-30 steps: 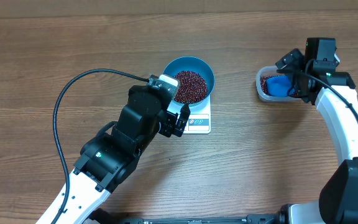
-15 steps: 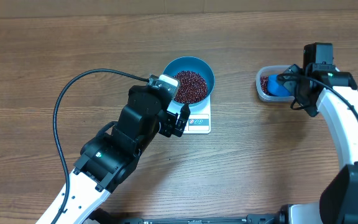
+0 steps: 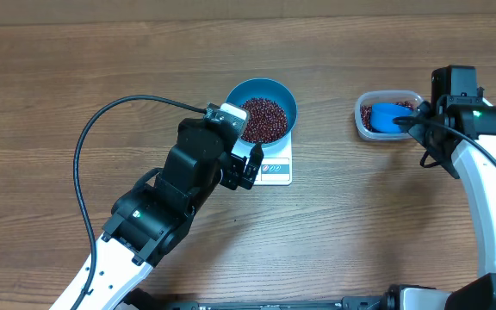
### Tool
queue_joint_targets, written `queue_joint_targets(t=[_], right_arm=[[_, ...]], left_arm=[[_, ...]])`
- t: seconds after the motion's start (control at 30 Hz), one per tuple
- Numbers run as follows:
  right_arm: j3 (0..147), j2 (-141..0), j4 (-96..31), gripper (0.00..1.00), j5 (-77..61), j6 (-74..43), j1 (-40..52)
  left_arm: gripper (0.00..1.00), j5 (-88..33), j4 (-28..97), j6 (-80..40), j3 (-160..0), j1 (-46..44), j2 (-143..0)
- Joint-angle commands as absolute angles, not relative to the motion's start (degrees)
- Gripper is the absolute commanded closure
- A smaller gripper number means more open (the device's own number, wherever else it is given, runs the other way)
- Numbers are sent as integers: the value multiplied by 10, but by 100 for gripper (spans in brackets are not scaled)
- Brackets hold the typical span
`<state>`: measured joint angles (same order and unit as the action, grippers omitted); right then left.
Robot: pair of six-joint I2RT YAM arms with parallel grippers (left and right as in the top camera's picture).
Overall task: Scoop item into bowl and weigh 150g on scale
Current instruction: 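Open the right gripper to release the scoop and withdraw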
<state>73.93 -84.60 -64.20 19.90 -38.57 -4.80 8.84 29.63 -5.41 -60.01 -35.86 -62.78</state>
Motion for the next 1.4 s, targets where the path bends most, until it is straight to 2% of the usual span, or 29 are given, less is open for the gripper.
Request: queue_joint_targets(t=[0.0, 0.33, 0.8, 1.0, 1.03, 1.13, 1.27, 1.37], right_arm=[[737, -840, -631, 0, 234, -394, -49], [686, -859, -584, 0, 235, -394, -49], [706, -795, -649, 0, 208, -394, -49], [759, -719, -646, 0, 125, -256, -49], [770, -696, -647, 0, 74, -185, -49], [771, -668, -658, 0, 13, -100, -49], [771, -651, -695, 0, -1, 10, -49], [771, -652, -698, 0, -1, 40, -49]], left_arm=[[0, 89, 297, -43, -599, -356, -626], [0, 64, 298, -47, -599, -356, -626], [0, 63, 298, -47, -599, -356, -626], [0, 63, 298, -47, -599, -356, -626], [0, 63, 298, -47, -599, -356, -626], [1, 64, 299, -47, -599, -356, -626], [1, 64, 302, -47, -599, -356, -626], [1, 64, 302, -47, -599, -356, -626]])
